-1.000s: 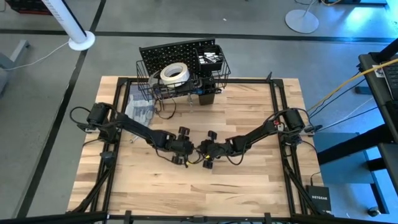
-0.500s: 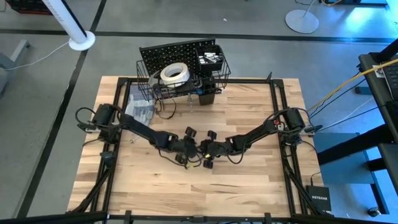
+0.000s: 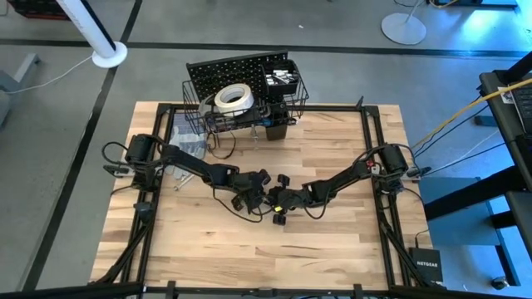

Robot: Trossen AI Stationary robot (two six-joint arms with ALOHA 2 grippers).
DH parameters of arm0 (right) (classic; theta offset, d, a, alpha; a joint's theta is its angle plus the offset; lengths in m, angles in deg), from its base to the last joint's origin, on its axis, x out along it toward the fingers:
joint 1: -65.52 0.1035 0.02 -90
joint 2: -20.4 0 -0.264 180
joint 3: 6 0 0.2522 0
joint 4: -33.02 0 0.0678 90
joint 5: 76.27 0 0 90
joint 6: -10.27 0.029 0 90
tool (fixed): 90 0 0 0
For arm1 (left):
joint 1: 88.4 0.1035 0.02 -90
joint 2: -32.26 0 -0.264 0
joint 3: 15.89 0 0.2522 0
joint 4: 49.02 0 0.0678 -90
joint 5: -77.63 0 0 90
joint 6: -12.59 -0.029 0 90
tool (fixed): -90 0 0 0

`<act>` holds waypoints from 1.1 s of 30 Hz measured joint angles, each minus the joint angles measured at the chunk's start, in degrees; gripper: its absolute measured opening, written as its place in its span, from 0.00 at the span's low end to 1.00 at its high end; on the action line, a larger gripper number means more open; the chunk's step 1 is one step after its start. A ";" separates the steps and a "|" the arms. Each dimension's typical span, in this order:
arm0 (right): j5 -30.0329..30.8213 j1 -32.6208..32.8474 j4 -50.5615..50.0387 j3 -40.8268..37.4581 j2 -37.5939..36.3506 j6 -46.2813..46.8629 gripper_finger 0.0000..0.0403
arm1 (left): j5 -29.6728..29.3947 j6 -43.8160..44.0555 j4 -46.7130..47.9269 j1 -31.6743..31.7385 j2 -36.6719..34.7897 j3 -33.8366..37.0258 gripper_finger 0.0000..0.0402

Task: Hang tools onto peg board
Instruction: Hang the wrench on the pegboard

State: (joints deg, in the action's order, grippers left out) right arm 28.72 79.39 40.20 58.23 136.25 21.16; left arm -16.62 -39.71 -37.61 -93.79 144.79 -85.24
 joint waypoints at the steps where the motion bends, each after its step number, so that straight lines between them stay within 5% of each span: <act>1: -0.05 0.00 0.16 0.01 0.00 -0.39 0.27 | 0.80 -0.57 -0.01 0.43 0.00 0.00 0.12; 8: -0.16 -0.02 0.57 -0.01 0.00 -0.82 0.27 | 2.95 0.35 0.33 2.80 0.00 -0.02 0.04; 15: 1.20 0.04 -2.17 -0.06 -1.91 -0.81 0.27 | 0.30 16.06 0.23 0.45 -0.26 -0.07 0.00; 23: 1.90 0.04 -12.59 -0.18 -11.59 2.33 0.27 | -6.91 30.07 0.95 -5.70 -0.85 -0.11 0.00; 33: -2.58 -1.35 -14.97 -0.06 -14.22 22.19 0.27 | -21.69 33.75 3.38 -12.58 -2.61 -0.81 0.00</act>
State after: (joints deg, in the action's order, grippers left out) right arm 26.14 78.04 25.23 58.17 122.04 43.35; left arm -38.30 -5.96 -34.23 -106.37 142.18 -86.05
